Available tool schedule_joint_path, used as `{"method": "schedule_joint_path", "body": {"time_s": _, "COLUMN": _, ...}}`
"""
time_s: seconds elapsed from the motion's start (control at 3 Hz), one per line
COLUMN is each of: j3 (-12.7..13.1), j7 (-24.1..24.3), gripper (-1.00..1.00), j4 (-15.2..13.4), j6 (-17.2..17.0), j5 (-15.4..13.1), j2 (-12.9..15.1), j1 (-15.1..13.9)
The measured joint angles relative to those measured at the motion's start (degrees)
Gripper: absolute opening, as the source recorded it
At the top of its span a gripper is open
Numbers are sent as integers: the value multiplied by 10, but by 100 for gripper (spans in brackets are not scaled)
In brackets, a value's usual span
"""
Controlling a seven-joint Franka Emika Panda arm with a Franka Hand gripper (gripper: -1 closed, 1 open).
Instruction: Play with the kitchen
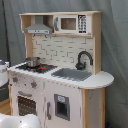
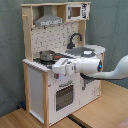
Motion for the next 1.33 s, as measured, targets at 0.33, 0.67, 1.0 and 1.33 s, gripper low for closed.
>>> {"method": "schedule_joint_path", "body": {"time_s": 0.33, "j3": -15, "j7": 0, "gripper": 100, "j4": -49, "j6": 7, "j5": 0, "j2": -8, "j1": 35}}
{"method": "schedule_joint_path", "body": {"time_s": 0.67, "j3": -26, "j7": 0, "gripper": 100, "j4": -94, "j6": 6, "j5": 1, "j2": -21, "j1": 67}}
{"method": "schedule_joint_path", "body": {"time_s": 1.0, "j3": -34, "j7": 2, "gripper": 100, "j4": -142, "j6": 1, "j5": 5, "j2": -54, "j1": 79}}
{"method": "schedule_joint_path", "body": {"time_s": 1.33, "j3": -39, "j7": 20, "gripper": 100, "j4": -172, "j6": -7, "j5": 30, "j2": -98, "j1": 76}}
